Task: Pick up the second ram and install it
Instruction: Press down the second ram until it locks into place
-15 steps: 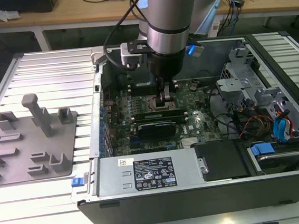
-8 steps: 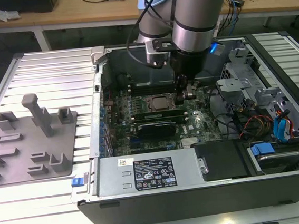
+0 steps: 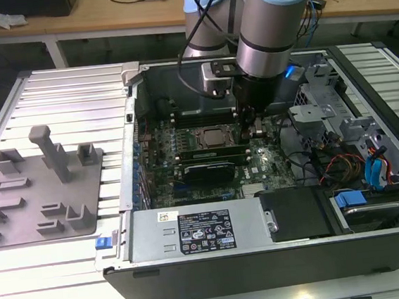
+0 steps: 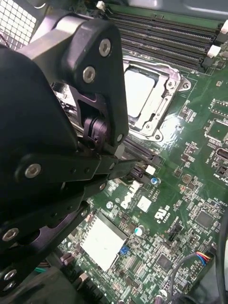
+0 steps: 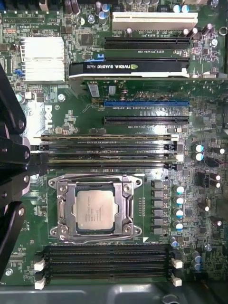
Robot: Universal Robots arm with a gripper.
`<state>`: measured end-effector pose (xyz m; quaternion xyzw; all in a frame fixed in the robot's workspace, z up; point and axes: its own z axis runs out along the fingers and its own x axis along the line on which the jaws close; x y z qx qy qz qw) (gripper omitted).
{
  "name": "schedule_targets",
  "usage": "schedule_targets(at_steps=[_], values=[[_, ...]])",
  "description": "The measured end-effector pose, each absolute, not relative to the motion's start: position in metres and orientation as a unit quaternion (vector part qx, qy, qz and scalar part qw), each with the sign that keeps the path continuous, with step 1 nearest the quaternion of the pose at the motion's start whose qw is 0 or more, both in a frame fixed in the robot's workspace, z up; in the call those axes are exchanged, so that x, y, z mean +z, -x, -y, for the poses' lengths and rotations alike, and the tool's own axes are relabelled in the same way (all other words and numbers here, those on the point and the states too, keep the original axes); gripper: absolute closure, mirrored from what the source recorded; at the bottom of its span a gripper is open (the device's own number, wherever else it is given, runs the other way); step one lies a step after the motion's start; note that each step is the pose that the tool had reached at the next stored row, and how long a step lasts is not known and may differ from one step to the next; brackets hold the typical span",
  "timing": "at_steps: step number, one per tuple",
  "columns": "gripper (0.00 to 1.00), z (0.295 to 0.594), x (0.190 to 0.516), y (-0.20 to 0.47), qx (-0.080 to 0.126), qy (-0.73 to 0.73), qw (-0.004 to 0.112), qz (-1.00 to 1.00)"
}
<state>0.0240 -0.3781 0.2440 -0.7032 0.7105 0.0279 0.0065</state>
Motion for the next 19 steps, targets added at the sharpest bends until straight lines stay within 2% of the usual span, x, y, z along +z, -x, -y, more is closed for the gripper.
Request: schedule_targets(at_steps=[9, 19], values=[[0.92, 0.377, 0.231, -0.024, 0.028, 0.703, 0.006, -0.71], [0.92, 0.377, 0.23, -0.024, 0.028, 0.703, 0.007, -0.71]])
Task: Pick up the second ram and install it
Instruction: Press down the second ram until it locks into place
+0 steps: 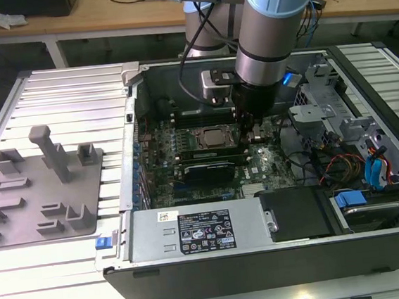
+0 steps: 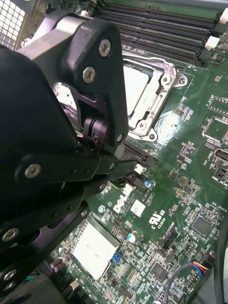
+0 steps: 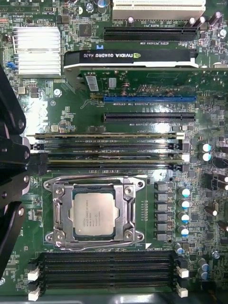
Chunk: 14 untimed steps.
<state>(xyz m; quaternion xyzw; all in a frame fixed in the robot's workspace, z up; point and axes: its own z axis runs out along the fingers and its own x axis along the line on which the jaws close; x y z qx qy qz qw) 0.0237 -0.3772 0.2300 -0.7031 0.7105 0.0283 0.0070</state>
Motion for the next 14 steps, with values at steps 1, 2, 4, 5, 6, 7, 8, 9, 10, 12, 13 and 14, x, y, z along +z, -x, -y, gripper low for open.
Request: schedule_targets(at_steps=[1, 2, 4, 5, 6, 7, 8, 9, 10, 12, 13, 14], values=[[0.92, 0.377, 0.233, -0.024, 0.028, 0.703, 0.007, -0.71], [0.92, 0.377, 0.237, -0.024, 0.028, 0.703, 0.007, -0.711], [0.92, 0.377, 0.246, -0.024, 0.028, 0.703, 0.007, -0.711], [0.92, 0.377, 0.253, -0.024, 0.028, 0.703, 0.007, -0.71], [0.92, 0.377, 0.26, -0.024, 0.028, 0.703, 0.006, -0.71], [0.92, 0.377, 0.262, -0.024, 0.028, 0.703, 0.007, -0.71], [0.92, 0.377, 0.262, -0.024, 0.028, 0.703, 0.007, -0.71], [0.92, 0.377, 0.262, -0.019, 0.028, 0.703, 0.006, -0.71], [0.92, 0.377, 0.262, -0.013, 0.028, 0.703, 0.006, -0.71], [0.92, 0.377, 0.262, 0.007, 0.028, 0.703, 0.006, -0.711], [0.92, 0.377, 0.262, 0.014, 0.028, 0.703, 0.006, -0.71], [0.92, 0.377, 0.262, 0.019, 0.028, 0.703, 0.007, -0.71]])
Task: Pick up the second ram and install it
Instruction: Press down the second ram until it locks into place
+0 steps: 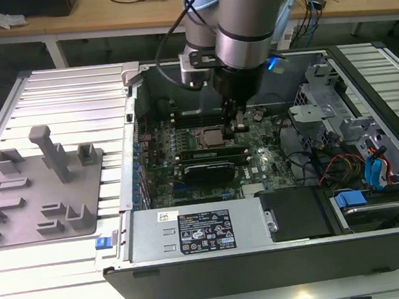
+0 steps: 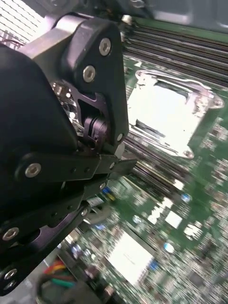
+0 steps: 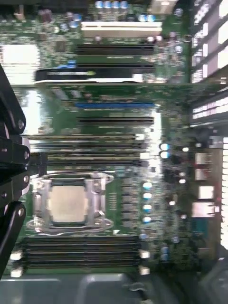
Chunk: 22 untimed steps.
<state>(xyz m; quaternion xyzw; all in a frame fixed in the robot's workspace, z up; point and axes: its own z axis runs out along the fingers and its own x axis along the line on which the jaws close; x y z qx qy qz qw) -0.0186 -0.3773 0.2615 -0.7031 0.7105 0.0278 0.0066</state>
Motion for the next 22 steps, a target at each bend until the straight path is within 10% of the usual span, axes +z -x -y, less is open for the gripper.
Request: schedule_targets(at_steps=[22], values=[[0.92, 0.38, 0.237, 0.067, 0.028, 0.703, 0.007, -0.71]])
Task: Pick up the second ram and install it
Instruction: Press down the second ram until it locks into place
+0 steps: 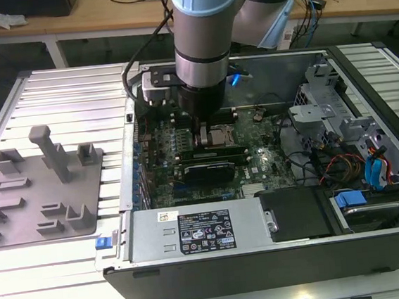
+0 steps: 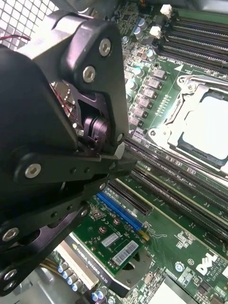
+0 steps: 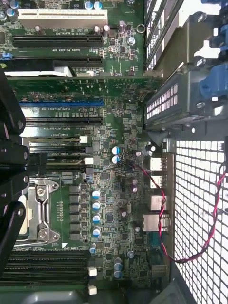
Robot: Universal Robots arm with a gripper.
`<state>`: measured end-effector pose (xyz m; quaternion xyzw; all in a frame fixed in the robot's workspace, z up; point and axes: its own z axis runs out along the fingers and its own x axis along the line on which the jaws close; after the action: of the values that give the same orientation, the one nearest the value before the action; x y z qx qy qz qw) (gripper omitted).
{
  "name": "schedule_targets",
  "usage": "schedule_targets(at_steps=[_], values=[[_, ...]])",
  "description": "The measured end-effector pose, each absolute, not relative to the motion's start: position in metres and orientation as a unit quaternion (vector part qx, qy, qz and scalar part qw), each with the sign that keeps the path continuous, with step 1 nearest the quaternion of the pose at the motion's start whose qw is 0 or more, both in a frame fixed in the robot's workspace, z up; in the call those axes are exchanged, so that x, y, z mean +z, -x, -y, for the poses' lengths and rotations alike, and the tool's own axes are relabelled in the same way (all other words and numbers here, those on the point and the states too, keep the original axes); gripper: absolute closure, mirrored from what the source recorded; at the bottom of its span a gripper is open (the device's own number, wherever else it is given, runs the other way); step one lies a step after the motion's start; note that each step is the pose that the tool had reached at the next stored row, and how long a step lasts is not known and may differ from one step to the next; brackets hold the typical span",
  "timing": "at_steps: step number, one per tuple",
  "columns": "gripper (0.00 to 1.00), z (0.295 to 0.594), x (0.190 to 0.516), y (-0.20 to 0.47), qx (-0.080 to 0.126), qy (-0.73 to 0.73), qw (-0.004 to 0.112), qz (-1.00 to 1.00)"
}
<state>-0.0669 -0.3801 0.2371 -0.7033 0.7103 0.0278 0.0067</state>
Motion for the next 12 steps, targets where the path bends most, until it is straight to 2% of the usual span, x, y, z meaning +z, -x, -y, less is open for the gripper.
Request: schedule_targets(at_steps=[12], values=[[0.92, 0.3802, 0.229, 0.0682, 0.028, 0.703, 0.006, -0.71]])
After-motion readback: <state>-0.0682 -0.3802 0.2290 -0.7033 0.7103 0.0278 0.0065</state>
